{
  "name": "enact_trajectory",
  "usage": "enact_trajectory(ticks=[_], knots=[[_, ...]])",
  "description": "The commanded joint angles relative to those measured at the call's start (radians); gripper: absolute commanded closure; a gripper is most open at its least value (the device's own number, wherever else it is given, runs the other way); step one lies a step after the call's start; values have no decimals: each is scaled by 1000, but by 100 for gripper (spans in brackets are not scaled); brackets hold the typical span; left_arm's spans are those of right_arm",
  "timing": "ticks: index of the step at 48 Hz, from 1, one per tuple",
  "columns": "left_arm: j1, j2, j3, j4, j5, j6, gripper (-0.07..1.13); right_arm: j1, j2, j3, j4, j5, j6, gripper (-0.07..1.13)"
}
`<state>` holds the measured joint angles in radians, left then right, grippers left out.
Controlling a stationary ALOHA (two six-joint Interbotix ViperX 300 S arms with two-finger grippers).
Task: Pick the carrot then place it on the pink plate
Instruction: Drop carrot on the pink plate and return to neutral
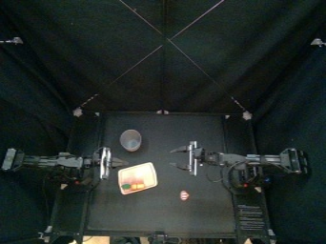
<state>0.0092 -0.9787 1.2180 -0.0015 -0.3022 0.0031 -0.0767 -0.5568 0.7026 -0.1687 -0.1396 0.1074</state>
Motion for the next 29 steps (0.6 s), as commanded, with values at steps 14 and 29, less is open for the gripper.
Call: enact_trajectory(ticks=[14,29], knots=[[5,0,-14,2,-6,2,109,-8,-376,230,18,-60,6,15],[6,0,-12,2,-6,3,109,-20,-413,308,41,-72,6,15]])
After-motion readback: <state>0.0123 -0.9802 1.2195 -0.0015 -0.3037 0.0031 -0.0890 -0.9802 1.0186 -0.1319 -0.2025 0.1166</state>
